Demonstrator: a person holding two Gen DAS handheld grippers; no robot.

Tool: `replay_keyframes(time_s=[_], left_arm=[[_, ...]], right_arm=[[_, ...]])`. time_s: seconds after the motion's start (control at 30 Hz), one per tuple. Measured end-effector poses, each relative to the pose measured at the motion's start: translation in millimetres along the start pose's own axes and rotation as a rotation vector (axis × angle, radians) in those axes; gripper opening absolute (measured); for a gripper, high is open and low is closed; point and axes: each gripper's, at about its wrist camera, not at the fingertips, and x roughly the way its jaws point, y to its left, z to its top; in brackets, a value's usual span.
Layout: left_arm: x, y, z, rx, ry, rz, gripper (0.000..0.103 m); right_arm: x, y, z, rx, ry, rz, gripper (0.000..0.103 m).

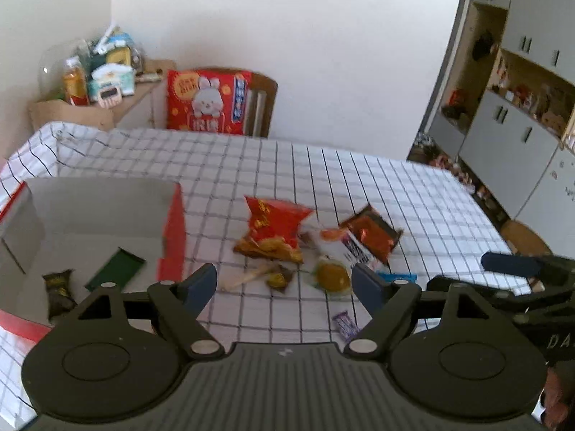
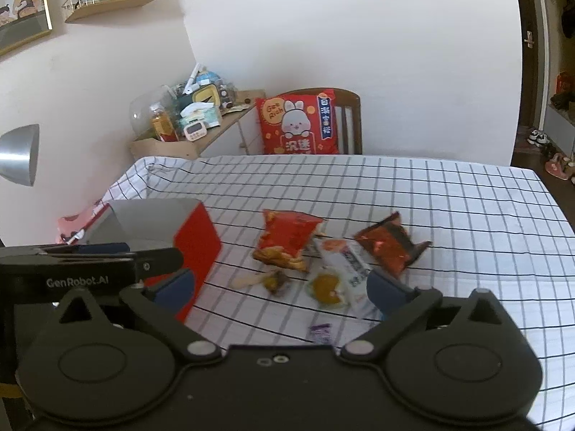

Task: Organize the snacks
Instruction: 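Withdraw both tools from the box back toward the snack pile, then grasp the purple candy with the left tool while the right tool grasps the blue cookie packet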

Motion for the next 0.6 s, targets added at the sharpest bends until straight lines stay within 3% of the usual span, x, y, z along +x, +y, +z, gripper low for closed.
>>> replay_keyframes(time_s=[0.37, 0.6], left_arm=[[61, -38, -12, 0.035, 0.168, 0.017, 0.082], [112, -50, -17, -0.047, 0.368, -0.002, 0.082]], right_arm=[[27, -71, -10, 0.093, 0.075, -0.096, 0.102], [64, -101, -16, 0.142, 0.180, -0.125, 0.100]])
